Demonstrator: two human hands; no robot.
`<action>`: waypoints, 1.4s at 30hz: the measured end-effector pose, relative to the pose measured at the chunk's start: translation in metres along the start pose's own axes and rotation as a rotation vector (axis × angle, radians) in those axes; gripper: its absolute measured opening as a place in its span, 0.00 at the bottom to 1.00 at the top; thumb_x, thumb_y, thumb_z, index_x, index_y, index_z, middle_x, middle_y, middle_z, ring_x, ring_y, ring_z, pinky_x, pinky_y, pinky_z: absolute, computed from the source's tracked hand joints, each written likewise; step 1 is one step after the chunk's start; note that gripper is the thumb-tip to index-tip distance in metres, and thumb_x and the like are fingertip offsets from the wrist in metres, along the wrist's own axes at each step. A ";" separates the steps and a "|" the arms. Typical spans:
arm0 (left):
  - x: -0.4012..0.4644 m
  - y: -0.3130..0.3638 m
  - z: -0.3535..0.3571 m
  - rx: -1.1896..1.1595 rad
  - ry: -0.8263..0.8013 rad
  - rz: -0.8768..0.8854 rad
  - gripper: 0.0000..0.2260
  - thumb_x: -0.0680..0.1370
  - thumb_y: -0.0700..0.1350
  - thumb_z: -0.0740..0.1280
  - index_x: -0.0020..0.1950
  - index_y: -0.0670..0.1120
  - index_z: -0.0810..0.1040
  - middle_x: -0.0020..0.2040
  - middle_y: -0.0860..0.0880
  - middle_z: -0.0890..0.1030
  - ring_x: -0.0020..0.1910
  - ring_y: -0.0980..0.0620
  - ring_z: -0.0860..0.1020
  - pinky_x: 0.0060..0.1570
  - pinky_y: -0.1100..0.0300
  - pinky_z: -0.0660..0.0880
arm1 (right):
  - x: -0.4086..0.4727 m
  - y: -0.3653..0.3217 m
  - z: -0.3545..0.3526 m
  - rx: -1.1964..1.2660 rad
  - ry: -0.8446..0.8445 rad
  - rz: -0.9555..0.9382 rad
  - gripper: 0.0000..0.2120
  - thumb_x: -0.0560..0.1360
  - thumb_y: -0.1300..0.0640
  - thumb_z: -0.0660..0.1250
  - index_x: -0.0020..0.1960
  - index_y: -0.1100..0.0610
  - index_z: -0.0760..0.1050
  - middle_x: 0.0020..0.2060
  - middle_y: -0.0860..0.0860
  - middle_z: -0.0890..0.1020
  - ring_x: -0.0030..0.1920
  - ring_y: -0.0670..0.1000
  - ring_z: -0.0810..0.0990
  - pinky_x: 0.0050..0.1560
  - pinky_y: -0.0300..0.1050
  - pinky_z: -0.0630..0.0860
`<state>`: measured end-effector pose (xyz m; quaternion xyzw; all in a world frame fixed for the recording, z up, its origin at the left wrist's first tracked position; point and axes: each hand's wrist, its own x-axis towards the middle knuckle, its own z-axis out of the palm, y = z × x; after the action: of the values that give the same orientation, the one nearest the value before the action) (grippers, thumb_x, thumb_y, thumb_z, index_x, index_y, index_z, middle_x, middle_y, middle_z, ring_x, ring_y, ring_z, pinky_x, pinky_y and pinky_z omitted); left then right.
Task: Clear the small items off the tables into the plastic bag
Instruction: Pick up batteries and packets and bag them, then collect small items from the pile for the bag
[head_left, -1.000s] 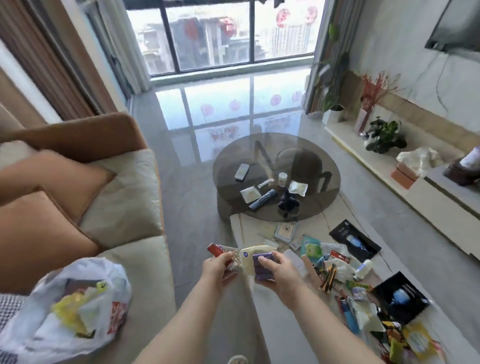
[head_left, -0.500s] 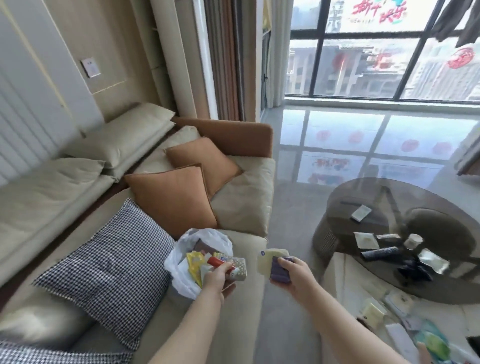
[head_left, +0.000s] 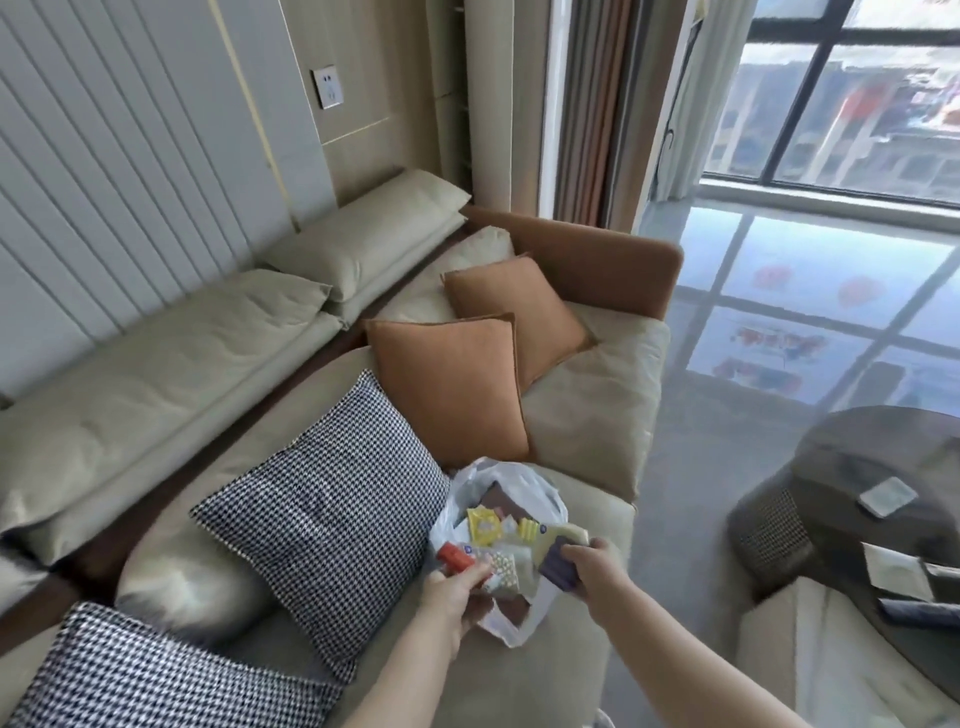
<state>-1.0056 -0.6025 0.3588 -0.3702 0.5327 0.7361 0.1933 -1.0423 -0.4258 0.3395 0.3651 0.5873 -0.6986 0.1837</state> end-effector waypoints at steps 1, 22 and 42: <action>0.006 0.002 0.003 0.010 -0.001 -0.004 0.13 0.74 0.38 0.71 0.56 0.37 0.74 0.42 0.42 0.79 0.38 0.47 0.78 0.35 0.58 0.77 | 0.008 -0.003 0.006 -0.001 0.001 0.017 0.07 0.75 0.73 0.59 0.41 0.63 0.67 0.33 0.57 0.72 0.28 0.53 0.74 0.32 0.50 0.76; 0.203 0.032 0.042 0.493 0.205 -0.249 0.28 0.70 0.43 0.72 0.68 0.45 0.67 0.58 0.43 0.79 0.54 0.42 0.79 0.55 0.49 0.76 | 0.195 -0.046 0.085 -0.561 -0.023 0.233 0.12 0.71 0.71 0.57 0.45 0.55 0.69 0.33 0.51 0.73 0.26 0.50 0.74 0.25 0.42 0.72; 0.088 0.037 0.080 1.031 -0.069 0.239 0.16 0.77 0.53 0.63 0.63 0.48 0.73 0.50 0.54 0.76 0.50 0.55 0.75 0.45 0.63 0.70 | 0.084 -0.048 -0.011 -1.023 -0.057 -0.248 0.16 0.73 0.56 0.66 0.61 0.54 0.74 0.58 0.50 0.79 0.57 0.51 0.77 0.55 0.41 0.74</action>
<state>-1.1149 -0.5510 0.3287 -0.1394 0.8574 0.4071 0.2823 -1.1281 -0.3893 0.3108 0.1372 0.8868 -0.3488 0.2703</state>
